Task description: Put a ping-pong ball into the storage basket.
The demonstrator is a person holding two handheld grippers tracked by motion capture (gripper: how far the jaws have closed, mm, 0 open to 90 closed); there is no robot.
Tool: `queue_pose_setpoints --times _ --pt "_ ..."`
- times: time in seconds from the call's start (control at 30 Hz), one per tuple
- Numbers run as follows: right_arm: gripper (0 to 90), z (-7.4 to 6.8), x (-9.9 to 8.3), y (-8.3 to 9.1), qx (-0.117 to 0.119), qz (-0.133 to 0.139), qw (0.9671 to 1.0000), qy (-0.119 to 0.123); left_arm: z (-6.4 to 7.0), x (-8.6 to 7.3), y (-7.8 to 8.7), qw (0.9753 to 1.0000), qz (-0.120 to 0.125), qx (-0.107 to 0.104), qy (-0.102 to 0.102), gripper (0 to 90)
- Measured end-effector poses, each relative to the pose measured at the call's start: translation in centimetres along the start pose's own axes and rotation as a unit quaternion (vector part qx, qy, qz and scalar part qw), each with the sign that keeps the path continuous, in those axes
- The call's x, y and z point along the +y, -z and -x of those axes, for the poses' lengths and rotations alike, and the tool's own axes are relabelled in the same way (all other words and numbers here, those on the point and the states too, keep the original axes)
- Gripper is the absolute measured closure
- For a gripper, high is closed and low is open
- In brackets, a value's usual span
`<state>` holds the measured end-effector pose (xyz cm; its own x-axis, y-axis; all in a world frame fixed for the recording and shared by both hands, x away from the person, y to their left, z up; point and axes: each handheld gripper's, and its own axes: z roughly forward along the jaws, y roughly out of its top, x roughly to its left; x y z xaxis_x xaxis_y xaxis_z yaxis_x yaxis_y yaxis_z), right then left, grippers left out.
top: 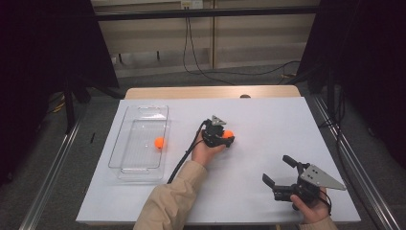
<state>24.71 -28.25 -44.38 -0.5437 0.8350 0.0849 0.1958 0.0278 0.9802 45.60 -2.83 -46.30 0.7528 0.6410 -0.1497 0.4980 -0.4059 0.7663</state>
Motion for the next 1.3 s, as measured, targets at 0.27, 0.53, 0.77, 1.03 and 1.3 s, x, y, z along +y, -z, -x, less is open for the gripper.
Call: queue_pose_setpoints --times 0.27,0.53,0.77,1.03,1.3 --pt "1.3 0.0 0.0 0.0 0.000 0.001 1.0000 -0.001 -0.1 0.0 0.3 0.9999 -0.009 -0.004 0.003 50.9" --pt "1.3 0.0 0.0 0.0 0.000 0.000 1.0000 0.002 0.2 0.0 0.8 0.9998 -0.010 -0.014 0.011 50.9" --pt "1.3 0.0 0.0 0.0 -0.001 0.000 1.0000 0.002 0.1 -0.2 1.5 0.9996 -0.008 -0.019 0.019 51.0" --pt "1.3 0.0 0.0 0.0 0.000 0.000 1.0000 0.002 0.0 -0.3 2.6 0.9996 -0.012 -0.022 0.012 51.0" --pt "1.3 -0.1 0.0 0.0 0.001 -0.001 1.0000 0.002 0.0 -0.6 3.5 0.9994 -0.011 -0.029 0.016 51.0"
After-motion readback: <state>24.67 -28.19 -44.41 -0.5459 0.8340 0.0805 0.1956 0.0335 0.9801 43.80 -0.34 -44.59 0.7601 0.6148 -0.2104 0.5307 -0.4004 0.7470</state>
